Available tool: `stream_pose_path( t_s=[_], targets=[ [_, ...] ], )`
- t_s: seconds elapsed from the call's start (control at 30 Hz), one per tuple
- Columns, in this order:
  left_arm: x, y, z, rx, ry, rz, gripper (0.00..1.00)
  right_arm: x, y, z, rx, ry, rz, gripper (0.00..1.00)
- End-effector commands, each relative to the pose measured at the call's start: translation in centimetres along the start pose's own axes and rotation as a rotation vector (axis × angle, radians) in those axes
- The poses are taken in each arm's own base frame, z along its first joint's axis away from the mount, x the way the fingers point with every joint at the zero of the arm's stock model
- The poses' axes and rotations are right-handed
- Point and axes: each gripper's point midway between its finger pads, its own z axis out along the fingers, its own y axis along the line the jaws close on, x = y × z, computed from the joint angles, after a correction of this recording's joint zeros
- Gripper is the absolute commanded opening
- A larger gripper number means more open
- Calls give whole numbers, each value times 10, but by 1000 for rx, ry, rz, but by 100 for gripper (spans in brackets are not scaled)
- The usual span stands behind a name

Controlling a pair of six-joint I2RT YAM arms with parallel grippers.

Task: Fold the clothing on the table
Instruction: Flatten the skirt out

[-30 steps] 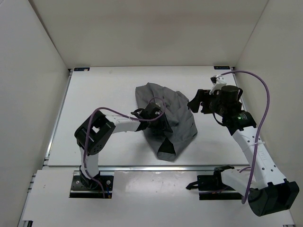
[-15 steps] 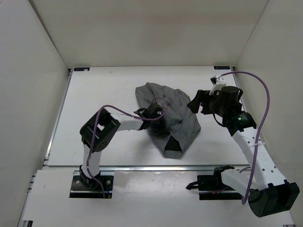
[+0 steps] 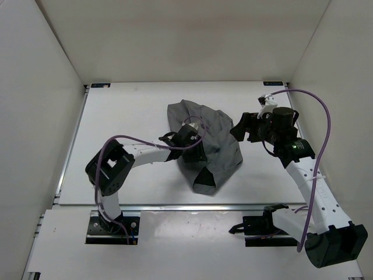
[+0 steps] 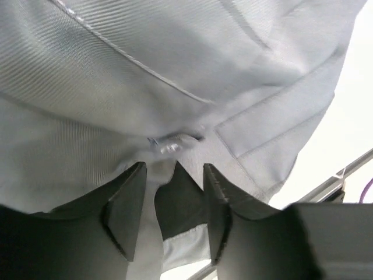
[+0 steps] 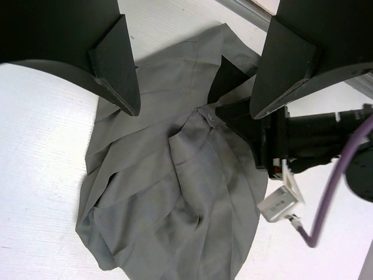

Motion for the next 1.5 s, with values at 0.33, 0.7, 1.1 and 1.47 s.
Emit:
stream_pose_path(
  t_s=[0.33,0.7,1.1,1.47],
  targets=[
    [-16,-7,11,-106,-58,113,65,-17,4,-6,-32,-75,0,73],
    [-14,39,47,-317,23,68,63,-20,8,-7,-57,-88,-14,74],
    [6,78,61,-504,122,177,12,-15,8,-9,-55,-85,-24,74],
    [-28,50,9,-354,33,157,0,79,3,13,-40,147,19,36]
  ],
)
